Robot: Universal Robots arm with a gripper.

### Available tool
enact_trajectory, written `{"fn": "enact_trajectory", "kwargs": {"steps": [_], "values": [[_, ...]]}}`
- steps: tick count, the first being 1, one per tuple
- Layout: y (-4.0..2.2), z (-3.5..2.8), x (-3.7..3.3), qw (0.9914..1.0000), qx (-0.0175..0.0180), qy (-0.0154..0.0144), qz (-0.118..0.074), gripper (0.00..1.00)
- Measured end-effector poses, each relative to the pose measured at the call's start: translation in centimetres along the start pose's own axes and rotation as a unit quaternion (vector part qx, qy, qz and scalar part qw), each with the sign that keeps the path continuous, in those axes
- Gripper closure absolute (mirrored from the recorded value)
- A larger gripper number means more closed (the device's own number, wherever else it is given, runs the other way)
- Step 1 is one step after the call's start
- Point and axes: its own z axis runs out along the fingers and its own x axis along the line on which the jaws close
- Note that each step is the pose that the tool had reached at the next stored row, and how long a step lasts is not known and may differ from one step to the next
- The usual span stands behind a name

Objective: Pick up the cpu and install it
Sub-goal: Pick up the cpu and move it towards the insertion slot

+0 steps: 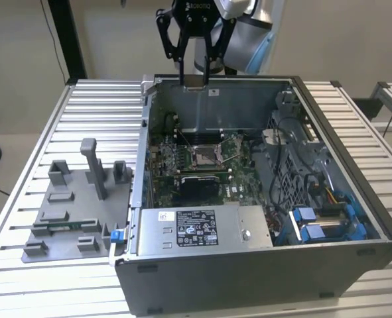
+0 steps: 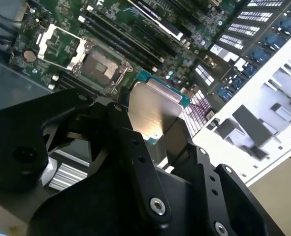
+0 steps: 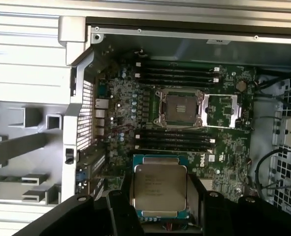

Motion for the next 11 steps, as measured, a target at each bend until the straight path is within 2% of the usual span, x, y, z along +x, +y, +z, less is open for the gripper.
{"fn": "enact_trajectory", "kwargs": {"steps": [5, 11], "values": [[0.90, 0.08, -0.25, 1.00000, 0.0000, -0.0001, 0.000, 1.00], [1.36, 0.10, -0.34, 1.00000, -0.0017, -0.0002, 0.001, 1.00]]}}
